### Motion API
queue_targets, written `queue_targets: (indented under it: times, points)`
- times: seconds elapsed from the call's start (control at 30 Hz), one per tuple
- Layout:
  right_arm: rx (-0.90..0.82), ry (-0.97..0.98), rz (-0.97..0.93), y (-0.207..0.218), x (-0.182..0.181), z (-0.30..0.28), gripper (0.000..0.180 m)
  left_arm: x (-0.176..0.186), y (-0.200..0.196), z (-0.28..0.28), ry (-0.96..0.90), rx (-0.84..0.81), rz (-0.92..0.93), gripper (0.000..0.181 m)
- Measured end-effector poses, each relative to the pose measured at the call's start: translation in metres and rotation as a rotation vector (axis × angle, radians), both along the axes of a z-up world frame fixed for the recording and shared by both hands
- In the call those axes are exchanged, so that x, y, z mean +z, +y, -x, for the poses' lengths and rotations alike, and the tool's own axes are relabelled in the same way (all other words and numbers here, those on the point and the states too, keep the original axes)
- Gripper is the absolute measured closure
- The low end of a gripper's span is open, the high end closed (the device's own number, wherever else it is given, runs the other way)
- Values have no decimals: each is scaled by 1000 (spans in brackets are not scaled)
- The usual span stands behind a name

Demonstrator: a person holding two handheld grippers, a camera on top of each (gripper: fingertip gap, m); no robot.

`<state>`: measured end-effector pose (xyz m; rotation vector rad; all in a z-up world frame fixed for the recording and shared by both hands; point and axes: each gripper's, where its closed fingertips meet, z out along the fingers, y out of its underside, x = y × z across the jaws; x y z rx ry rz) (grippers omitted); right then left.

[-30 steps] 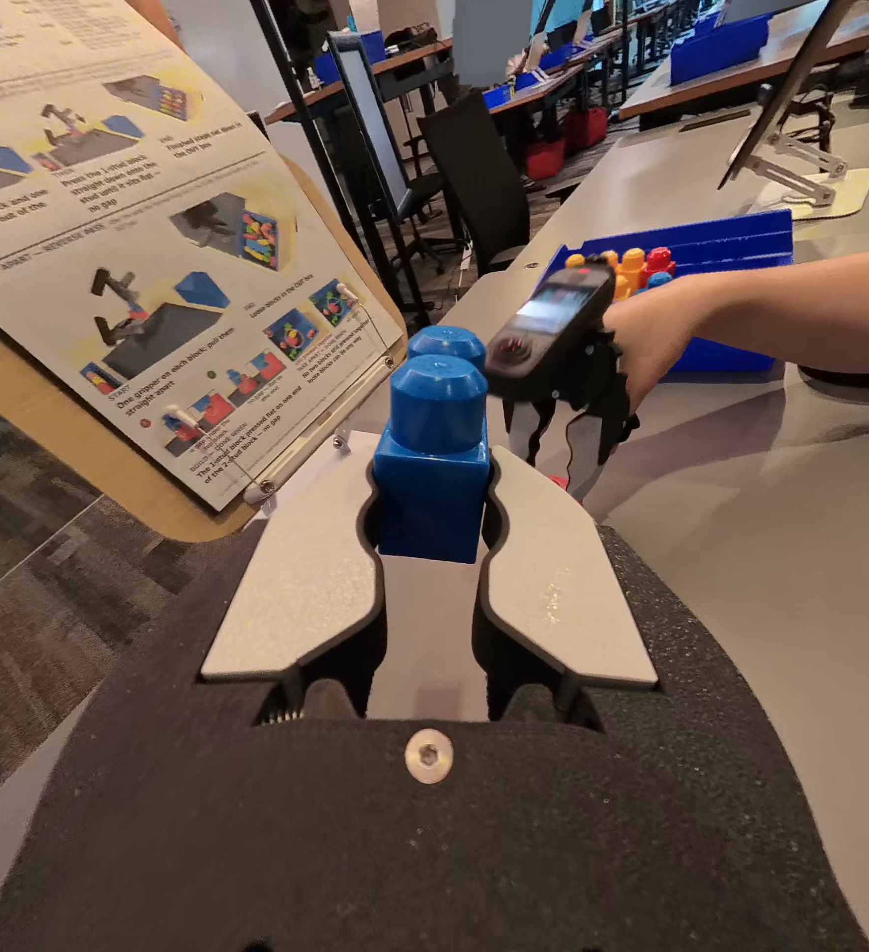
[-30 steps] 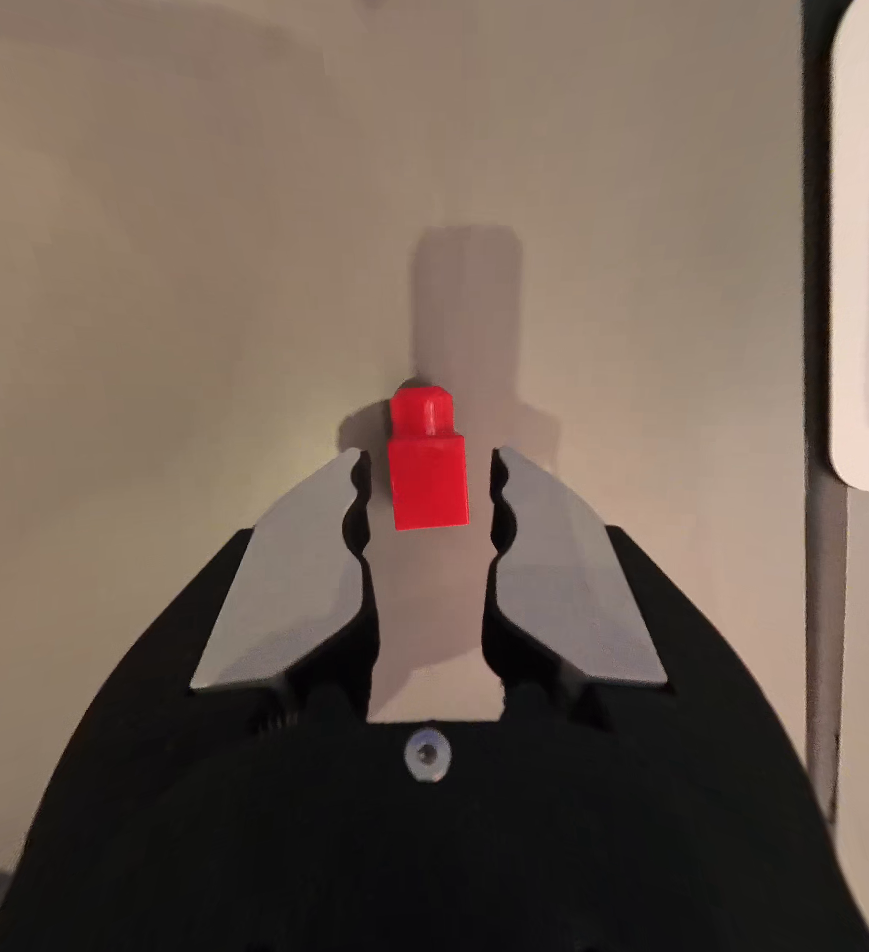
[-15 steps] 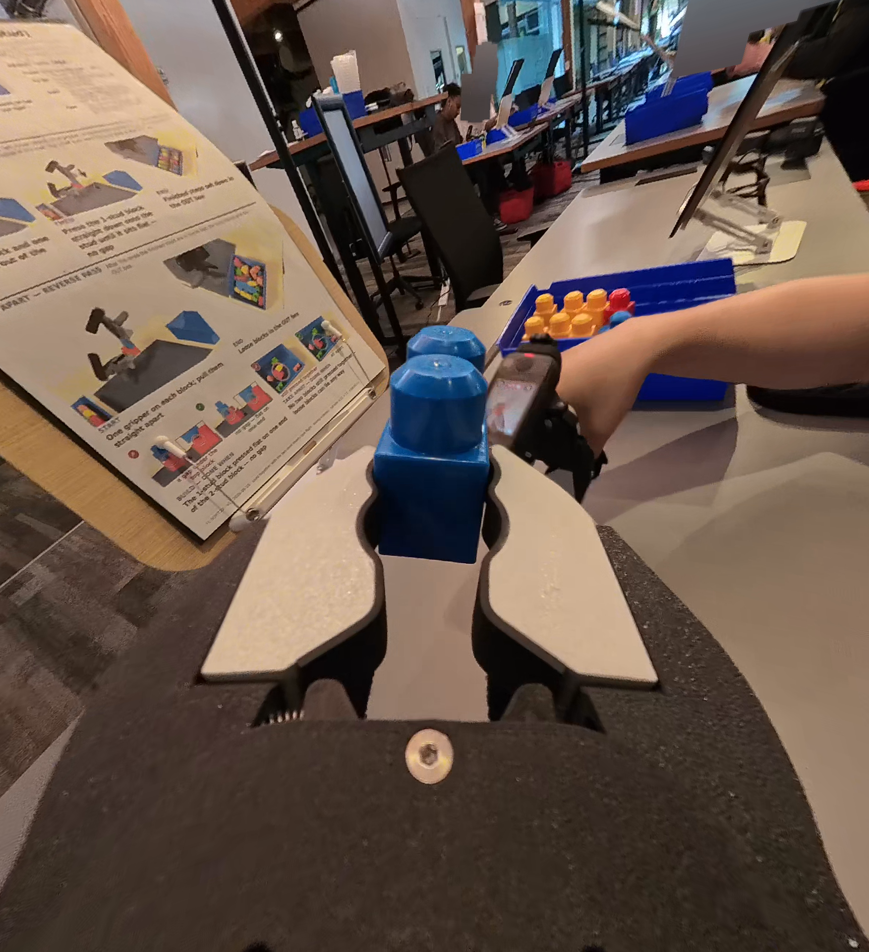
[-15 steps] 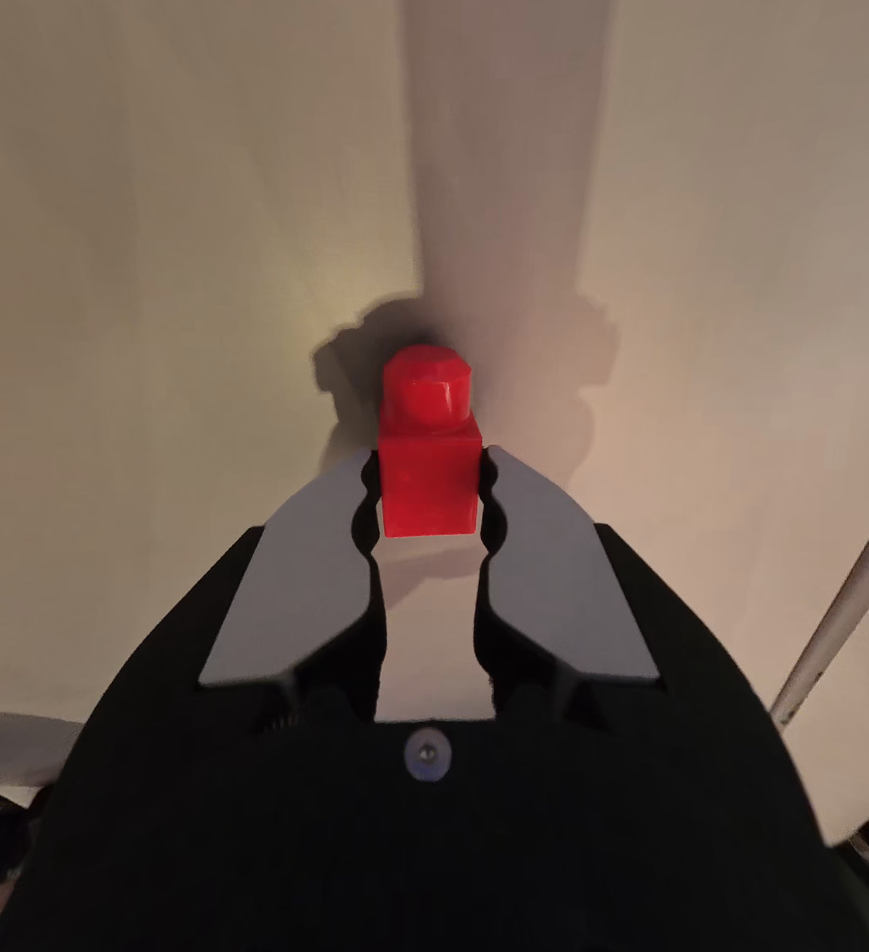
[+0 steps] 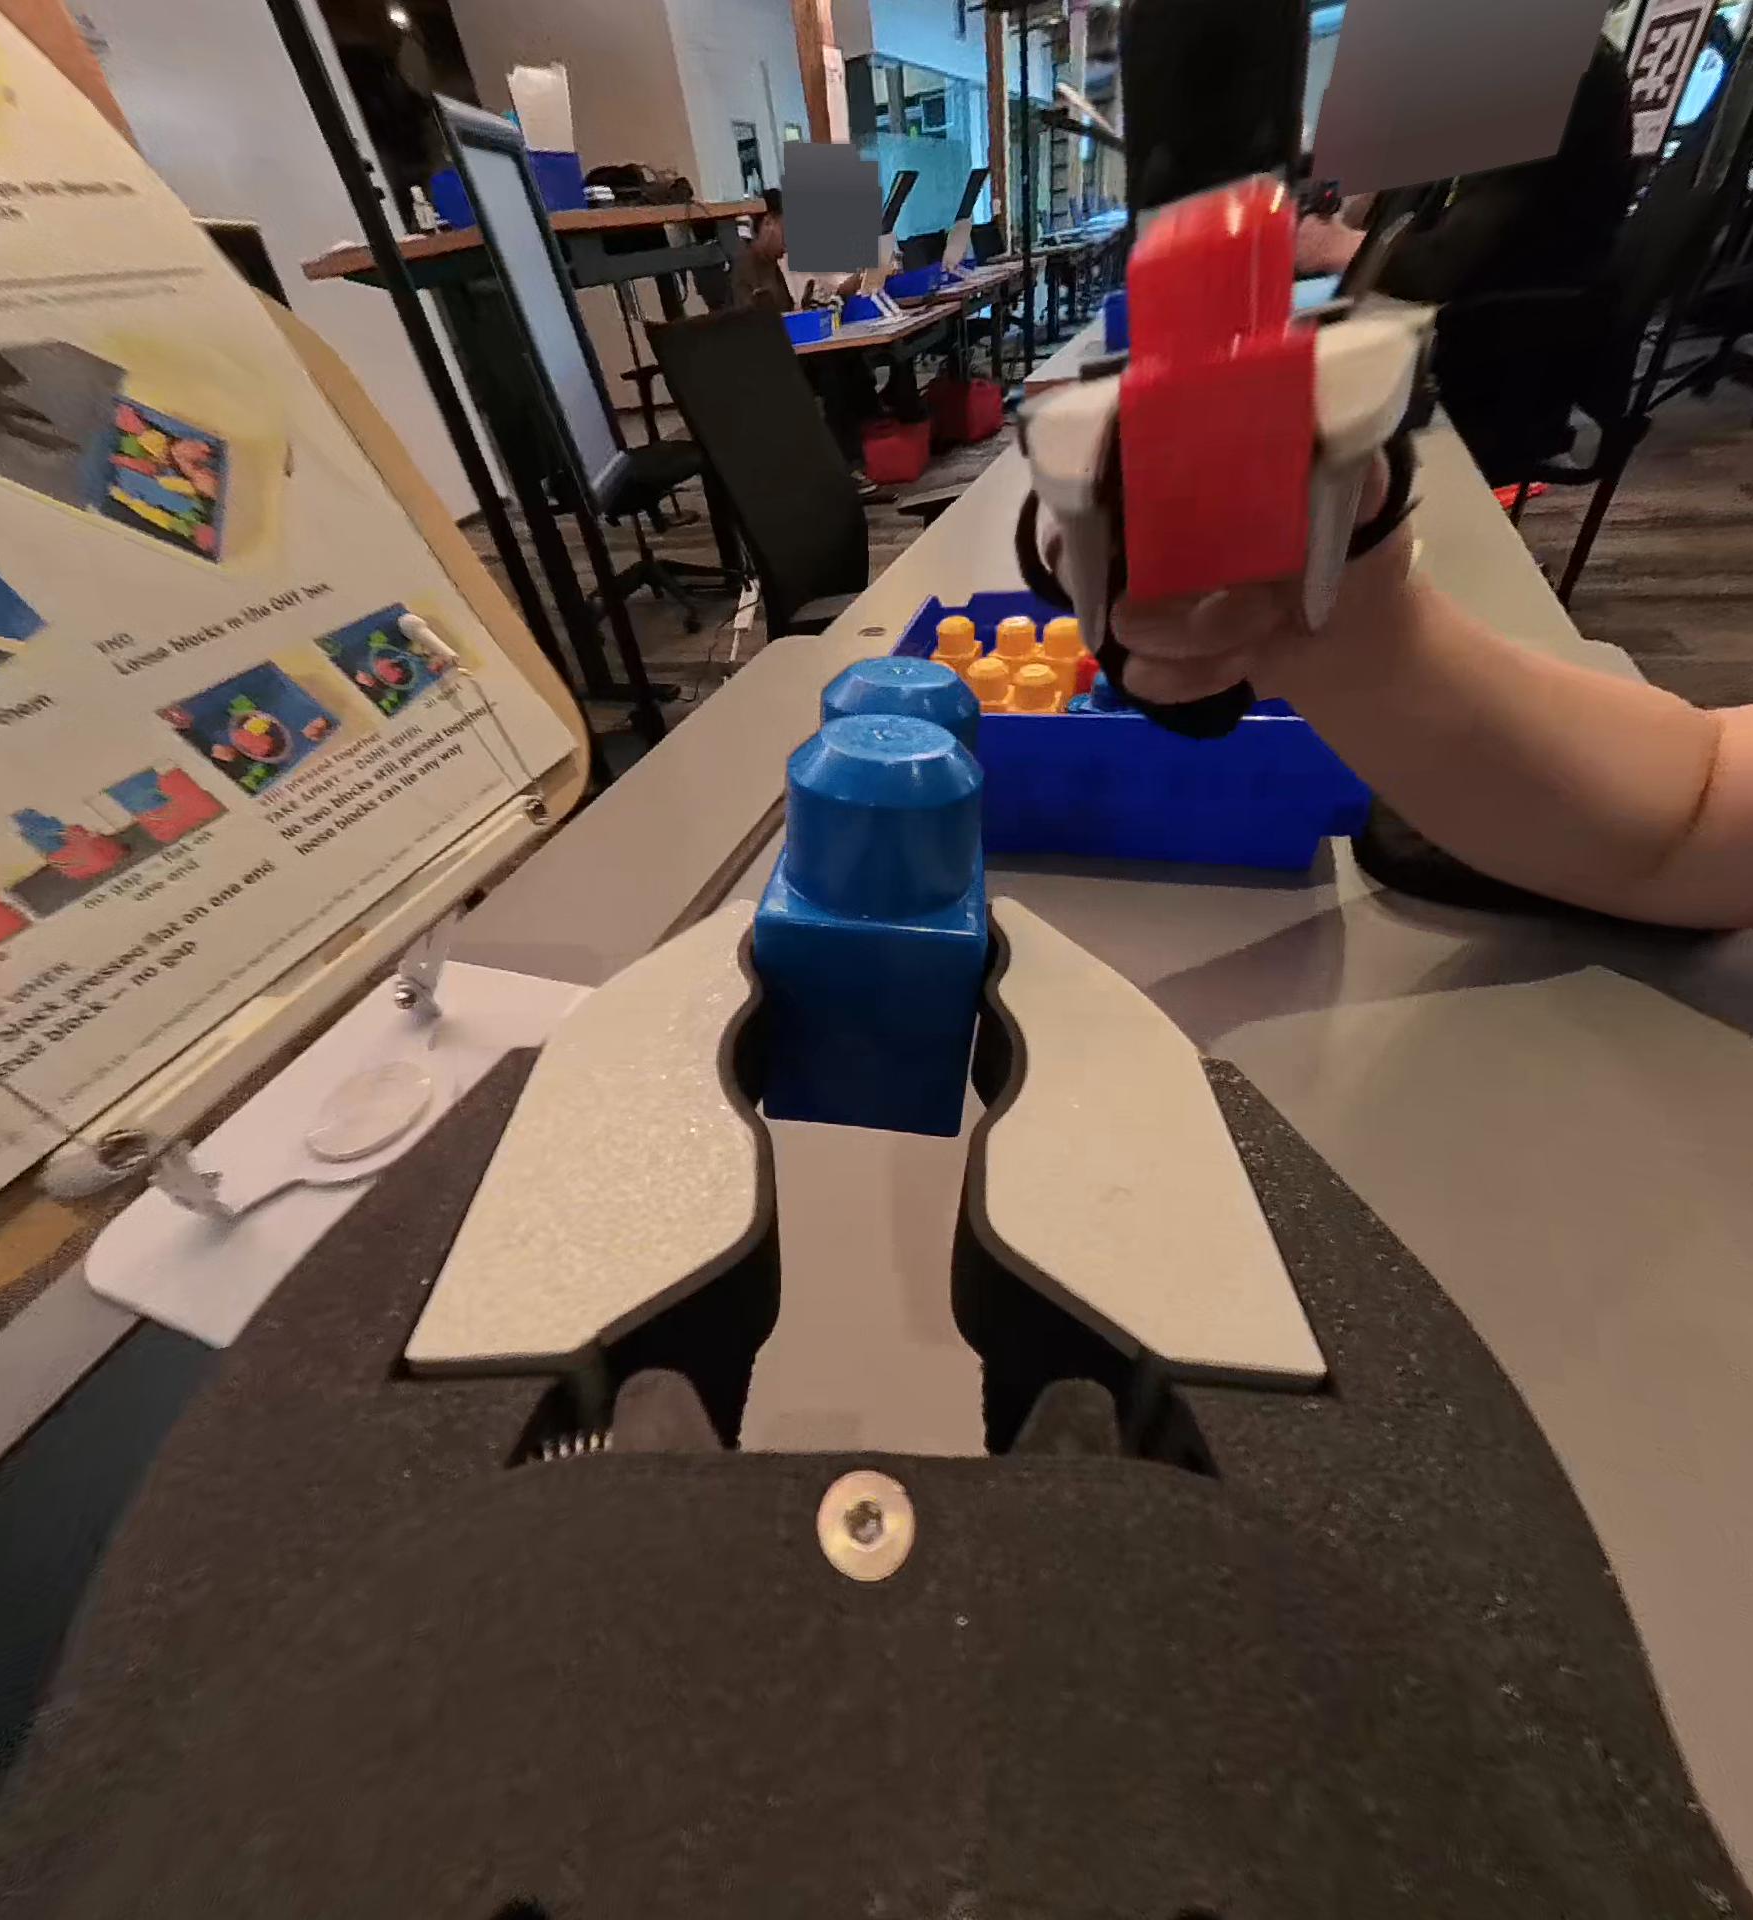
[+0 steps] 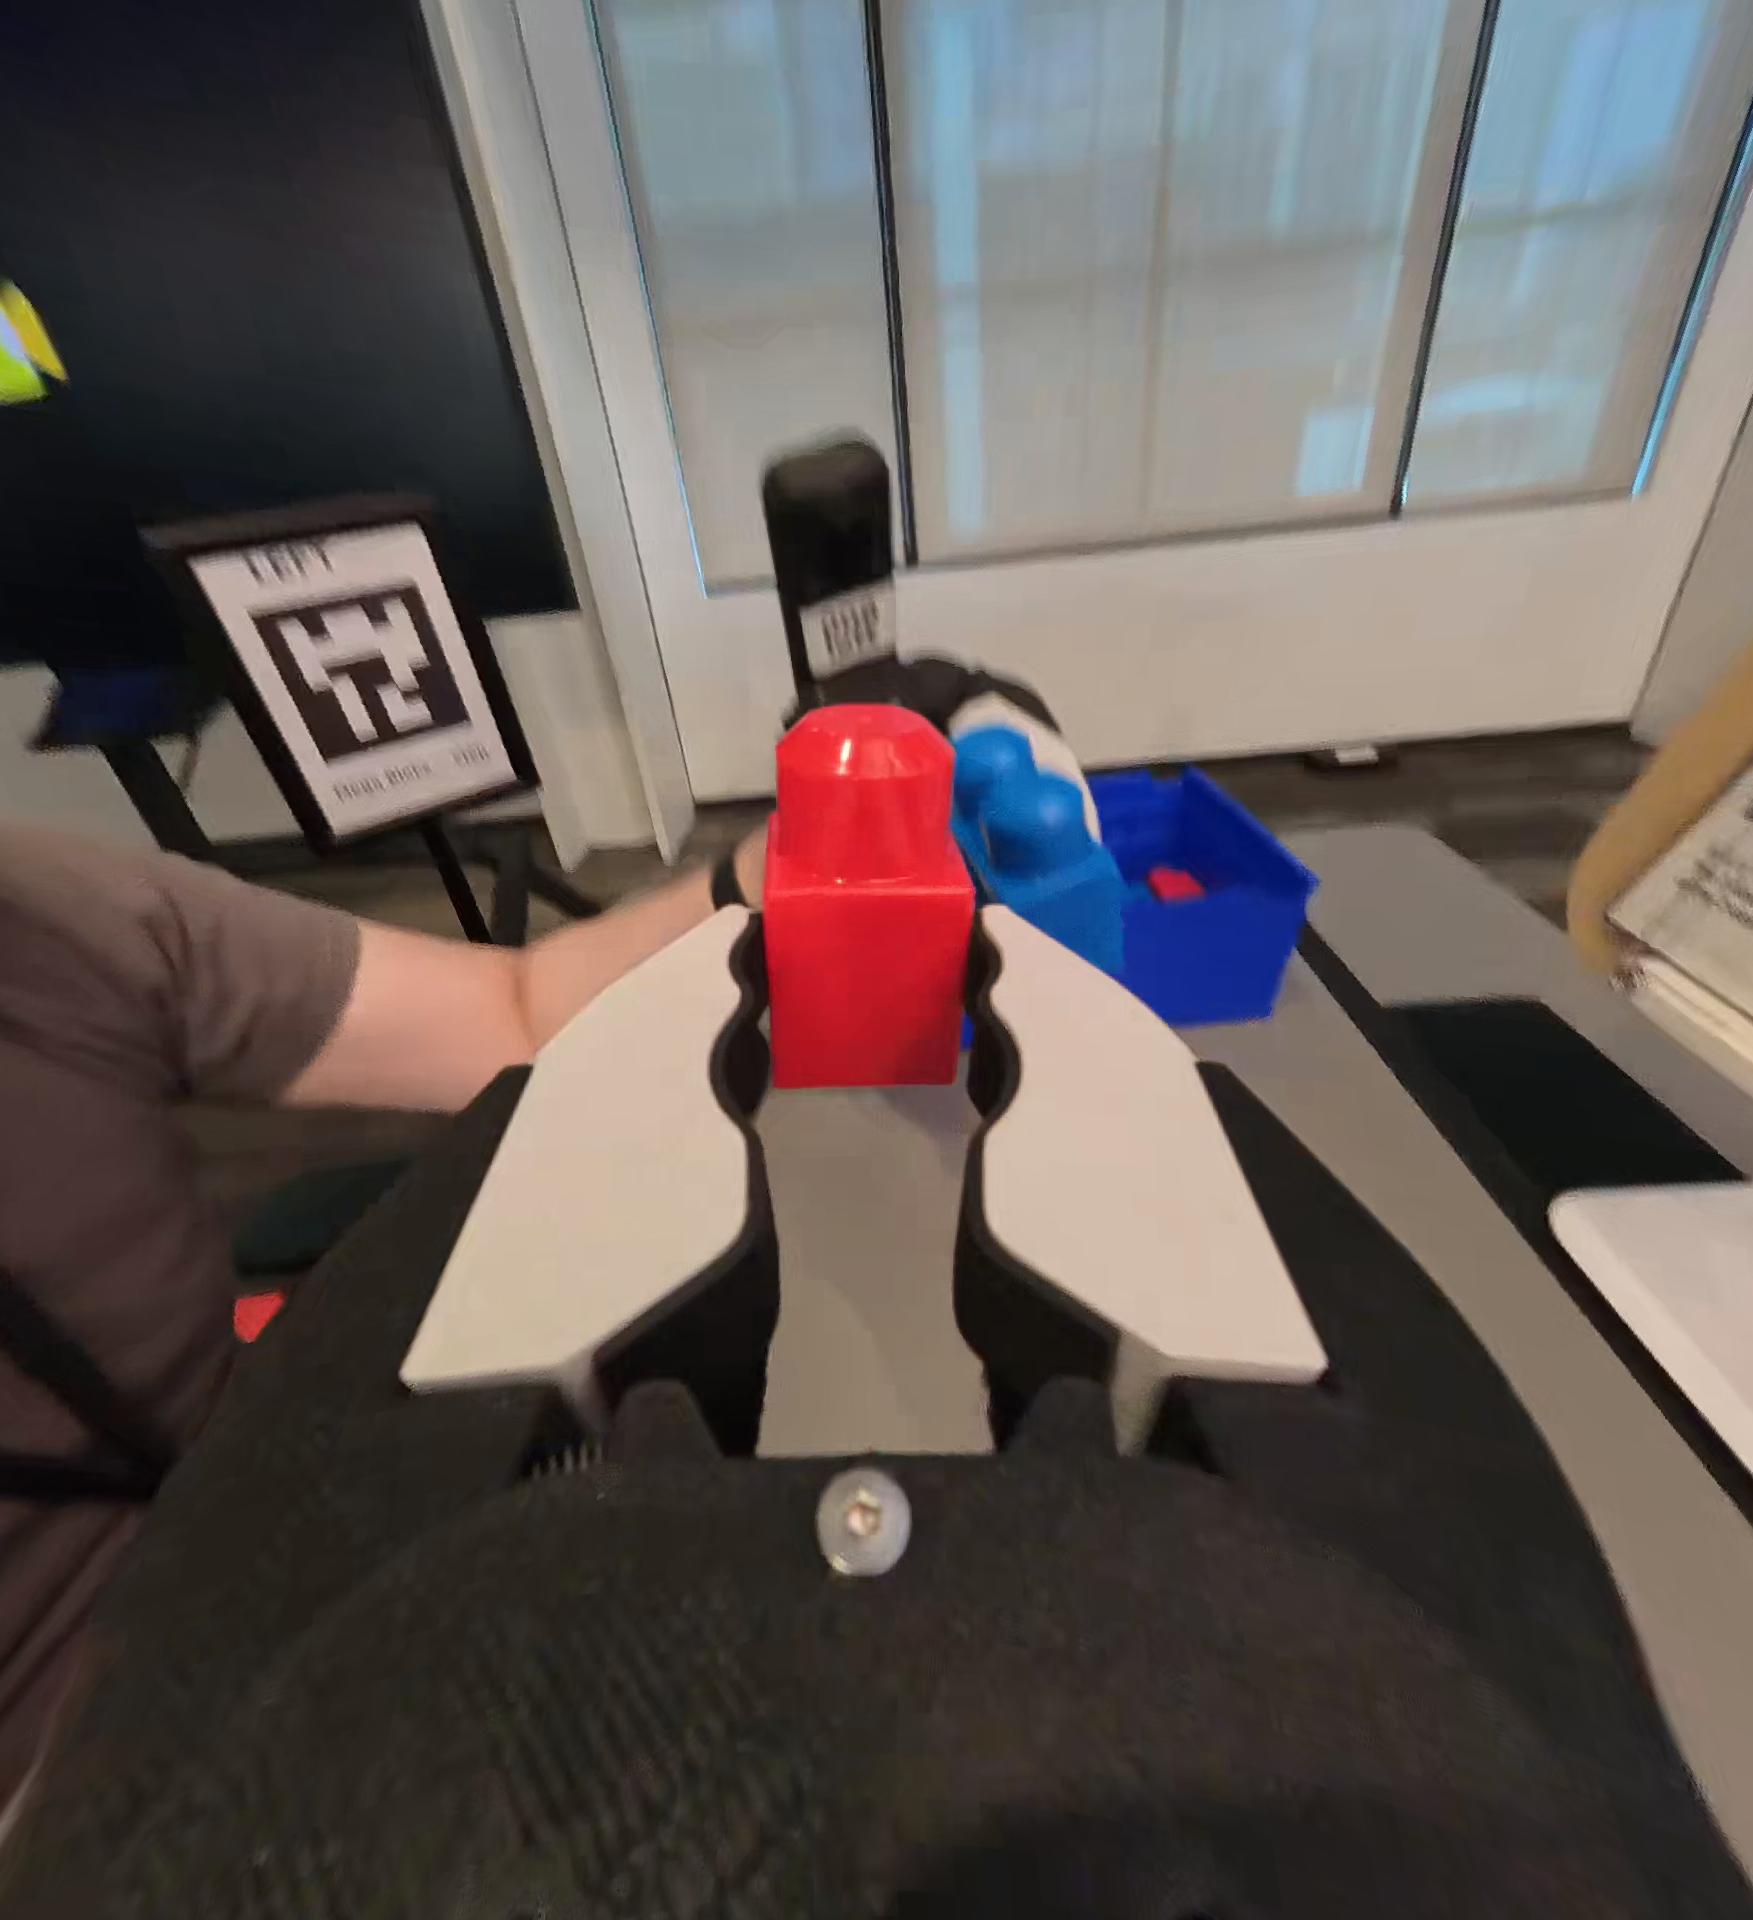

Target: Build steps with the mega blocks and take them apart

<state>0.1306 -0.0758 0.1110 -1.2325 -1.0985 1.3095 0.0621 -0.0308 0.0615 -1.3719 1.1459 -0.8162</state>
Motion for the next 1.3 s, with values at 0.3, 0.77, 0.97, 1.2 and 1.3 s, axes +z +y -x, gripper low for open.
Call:
queue_targets:
  times: [0.3,0.77,0.97,1.2,1.3]
  points:
    - [-119,136,-22,11,12,-3,142,-12,-32,-42,-79,-203,158,145]
    - [-135,41,37,18,-16,21,143,-13,-35,-48,-134,-247,271,145]
    - [-125,17,56,19,-21,20,143,-14,-37,-49,-167,-282,356,145]
    - [-116,-7,65,20,-25,20,142,-18,-36,-51,-164,-277,374,145]
    - [-121,1,74,22,-27,20,142,-19,-34,-50,-160,-265,380,145]
